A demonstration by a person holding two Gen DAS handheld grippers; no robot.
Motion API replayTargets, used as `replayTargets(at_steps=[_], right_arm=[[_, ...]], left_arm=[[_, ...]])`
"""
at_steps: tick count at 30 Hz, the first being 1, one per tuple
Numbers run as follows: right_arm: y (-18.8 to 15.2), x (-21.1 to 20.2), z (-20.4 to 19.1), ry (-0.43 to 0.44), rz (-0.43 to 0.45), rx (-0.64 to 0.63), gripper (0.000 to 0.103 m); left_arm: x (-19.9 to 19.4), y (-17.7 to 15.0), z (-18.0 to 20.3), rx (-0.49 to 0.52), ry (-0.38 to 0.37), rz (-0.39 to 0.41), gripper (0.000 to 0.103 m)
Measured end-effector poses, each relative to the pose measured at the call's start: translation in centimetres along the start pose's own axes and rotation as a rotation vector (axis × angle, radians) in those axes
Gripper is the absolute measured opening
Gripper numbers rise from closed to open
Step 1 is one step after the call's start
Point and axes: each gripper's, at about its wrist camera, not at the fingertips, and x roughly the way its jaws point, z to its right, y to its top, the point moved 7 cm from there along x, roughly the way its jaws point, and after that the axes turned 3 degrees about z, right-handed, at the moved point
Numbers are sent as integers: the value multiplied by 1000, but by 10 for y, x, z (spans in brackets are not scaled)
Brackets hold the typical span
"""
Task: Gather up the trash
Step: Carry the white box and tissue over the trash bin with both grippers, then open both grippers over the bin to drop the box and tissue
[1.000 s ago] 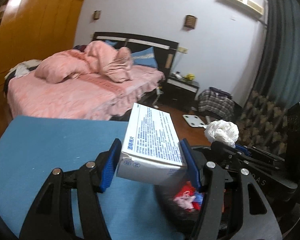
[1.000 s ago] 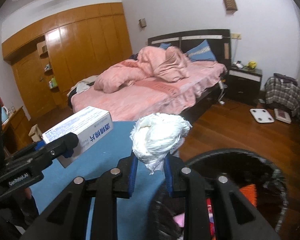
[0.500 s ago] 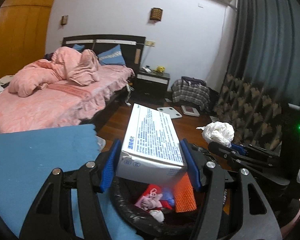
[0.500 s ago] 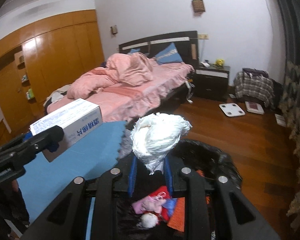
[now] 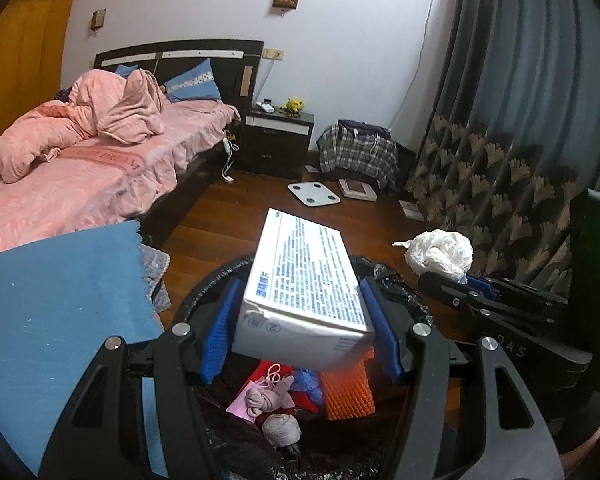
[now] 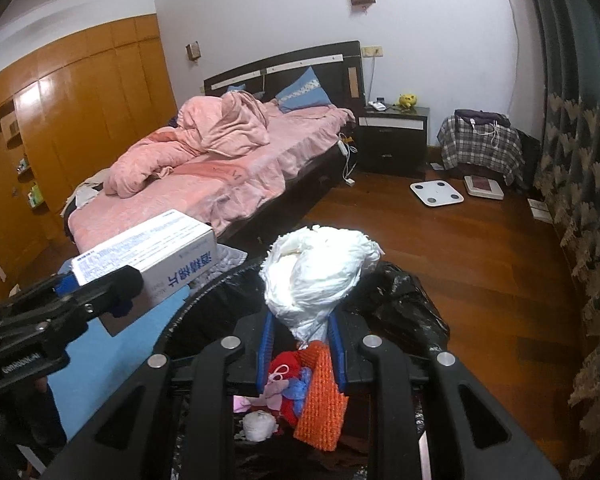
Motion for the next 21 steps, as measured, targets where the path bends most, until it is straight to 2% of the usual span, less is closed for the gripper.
replayTargets(at_steps=[6,14,19,21], right_arm=[[-7,13,7,2,-29,9,24],[-14,50,21,11,-94,20,26],[-19,61,34,-12,-118,44,37],[-19,59,40,-21,-112,52,42]], left_arm=[[25,-6,-3,-10,-6,-41,59],[59,-7,-11,-31,-36,-88,59],[72,-10,-17,-49,-45,-114,62],[72,-11,-21,-57,-39,-115,67]])
